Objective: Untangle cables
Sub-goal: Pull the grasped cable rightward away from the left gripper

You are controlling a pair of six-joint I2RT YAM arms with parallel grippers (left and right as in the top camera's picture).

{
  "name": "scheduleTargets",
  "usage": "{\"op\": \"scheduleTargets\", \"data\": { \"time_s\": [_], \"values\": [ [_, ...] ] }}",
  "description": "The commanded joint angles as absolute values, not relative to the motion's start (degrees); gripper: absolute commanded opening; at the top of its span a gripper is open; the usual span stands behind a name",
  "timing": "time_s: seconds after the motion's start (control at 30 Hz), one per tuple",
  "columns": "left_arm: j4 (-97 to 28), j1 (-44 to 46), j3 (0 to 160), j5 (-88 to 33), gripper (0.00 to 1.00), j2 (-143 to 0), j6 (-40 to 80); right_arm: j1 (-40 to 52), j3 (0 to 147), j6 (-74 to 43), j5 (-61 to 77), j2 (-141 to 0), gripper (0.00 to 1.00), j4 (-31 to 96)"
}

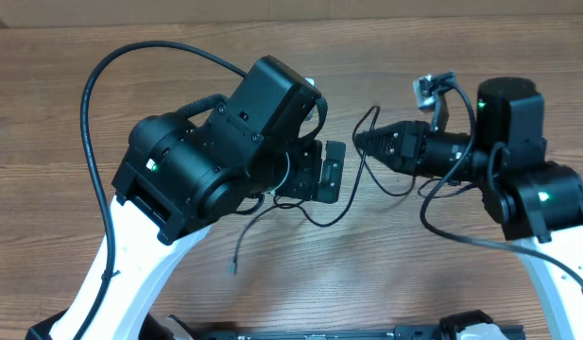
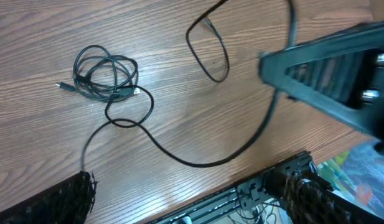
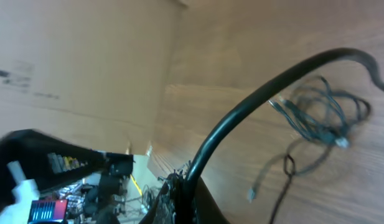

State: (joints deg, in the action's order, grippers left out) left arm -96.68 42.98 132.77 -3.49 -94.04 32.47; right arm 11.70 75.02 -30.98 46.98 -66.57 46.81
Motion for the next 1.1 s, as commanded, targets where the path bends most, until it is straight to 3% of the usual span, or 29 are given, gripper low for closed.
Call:
{"op": "scheduleTargets", "data": {
  "time_s": [0.0,0.37,0.73,0.93,1.07],
  "values": [
    [-96.8,42.8,132.6,-3.9,1.0,-93.5,32.1,11.2,78.2,-33.5,48.7,-64.6,0.04,45.1],
    [-96.8,42.8,132.5,-3.9,1.0,-93.5,32.1,0.6,89.9,-37.5,28.5,-64.6,0.04,52.8],
    [-96.8,42.8,132.5,-3.9,1.0,-93.5,32.1,-16.3,95.4,-34.0,22.9,-65.6,0.04,55.2],
    [-96.8,42.8,132.5,-3.9,0.99,-93.5,32.1,-18.1,95.4,-34.0,8.8,-69.4,0.04,52.0],
    [-96.8,42.8,132.5,-3.9,1.0,-93.5,32.1,-18.1,95.3,-34.0,6.7,-73.8,0.04,48.8]
  ]
}}
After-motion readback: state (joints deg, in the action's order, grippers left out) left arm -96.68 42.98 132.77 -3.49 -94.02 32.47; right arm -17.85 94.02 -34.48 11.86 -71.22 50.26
